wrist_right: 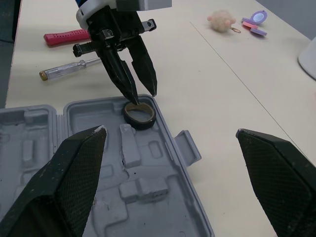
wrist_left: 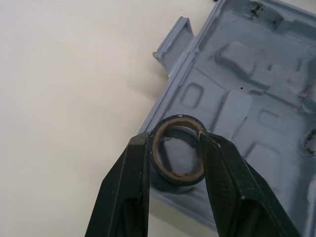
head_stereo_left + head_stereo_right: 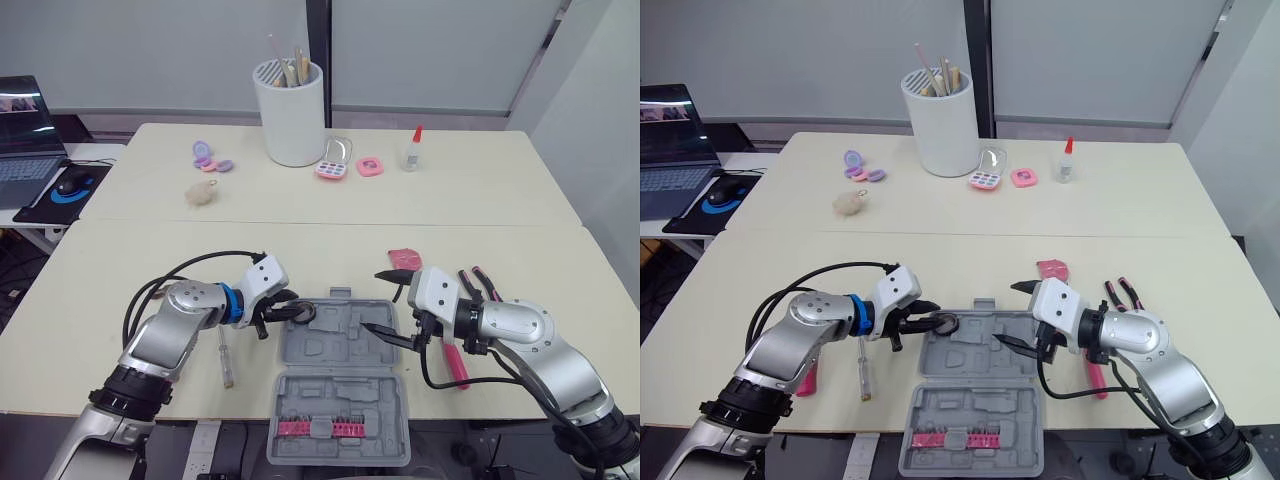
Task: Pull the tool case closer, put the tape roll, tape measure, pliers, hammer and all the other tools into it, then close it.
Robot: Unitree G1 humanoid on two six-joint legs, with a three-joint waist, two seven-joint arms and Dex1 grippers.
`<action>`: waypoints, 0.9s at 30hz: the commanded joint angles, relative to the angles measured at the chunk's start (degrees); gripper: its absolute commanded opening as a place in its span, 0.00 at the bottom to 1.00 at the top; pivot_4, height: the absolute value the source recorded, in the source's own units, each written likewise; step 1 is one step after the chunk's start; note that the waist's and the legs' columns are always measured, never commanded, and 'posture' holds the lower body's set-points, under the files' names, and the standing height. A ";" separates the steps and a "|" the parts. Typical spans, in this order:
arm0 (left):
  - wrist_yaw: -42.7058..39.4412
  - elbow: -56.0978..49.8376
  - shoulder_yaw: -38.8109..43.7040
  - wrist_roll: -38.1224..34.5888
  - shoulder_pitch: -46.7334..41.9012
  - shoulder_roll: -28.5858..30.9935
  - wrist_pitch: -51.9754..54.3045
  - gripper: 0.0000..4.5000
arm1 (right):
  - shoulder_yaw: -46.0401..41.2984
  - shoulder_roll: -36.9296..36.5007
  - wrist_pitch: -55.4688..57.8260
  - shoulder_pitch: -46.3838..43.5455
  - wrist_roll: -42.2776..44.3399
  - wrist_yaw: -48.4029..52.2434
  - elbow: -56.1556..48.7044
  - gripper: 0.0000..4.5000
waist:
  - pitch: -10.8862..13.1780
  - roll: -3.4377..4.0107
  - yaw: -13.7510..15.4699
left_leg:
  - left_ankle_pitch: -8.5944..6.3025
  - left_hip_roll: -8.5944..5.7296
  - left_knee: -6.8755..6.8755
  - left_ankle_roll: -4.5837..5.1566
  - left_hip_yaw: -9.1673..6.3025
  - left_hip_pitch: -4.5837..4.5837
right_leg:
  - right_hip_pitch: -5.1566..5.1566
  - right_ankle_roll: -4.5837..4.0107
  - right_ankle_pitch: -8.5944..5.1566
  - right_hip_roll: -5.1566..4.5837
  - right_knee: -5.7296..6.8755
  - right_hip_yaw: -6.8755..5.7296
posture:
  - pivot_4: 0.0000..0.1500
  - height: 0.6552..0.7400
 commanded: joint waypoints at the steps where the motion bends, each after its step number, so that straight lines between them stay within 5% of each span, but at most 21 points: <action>1: 0.20 -2.74 -0.51 -0.31 0.59 -0.76 -0.69 0.35 | -0.18 0.28 -1.49 -0.59 0.13 0.28 -0.63 1.00 | 0.00 0.00 -0.01 | 0.00 0.00 0.00 0.00 0.00 0.00 | 0.00 0.00 0.00 0.00 0.00 0.01 | 1.00 1.00; 3: 0.73 -2.53 -1.12 0.47 0.80 -1.17 -0.98 0.35 | -0.19 0.23 -1.38 -0.55 0.14 0.27 -0.71 1.00 | 0.00 0.00 -0.01 | 0.00 0.00 0.00 0.00 0.00 0.01 | 0.00 0.00 0.00 0.00 0.00 0.01 | 1.00 1.00; 8: 0.87 -2.61 -1.82 0.73 0.97 -1.19 -0.73 0.10 | -0.41 -0.06 -1.11 -0.16 0.24 0.28 -1.07 1.00 | 0.00 0.00 -0.01 | 0.00 0.00 0.00 0.00 0.00 0.00 | 0.00 0.00 0.00 0.00 0.01 0.00 | 1.00 1.00; 27: 2.06 -1.37 -3.70 2.44 1.24 -2.25 -0.54 0.10 | -0.74 -0.23 -0.34 -0.09 0.61 0.07 -1.63 1.00 | 0.00 0.00 -0.01 | 0.00 0.00 0.00 0.00 0.00 0.00 | 0.00 0.00 0.00 0.00 0.00 0.00 | 1.00 1.00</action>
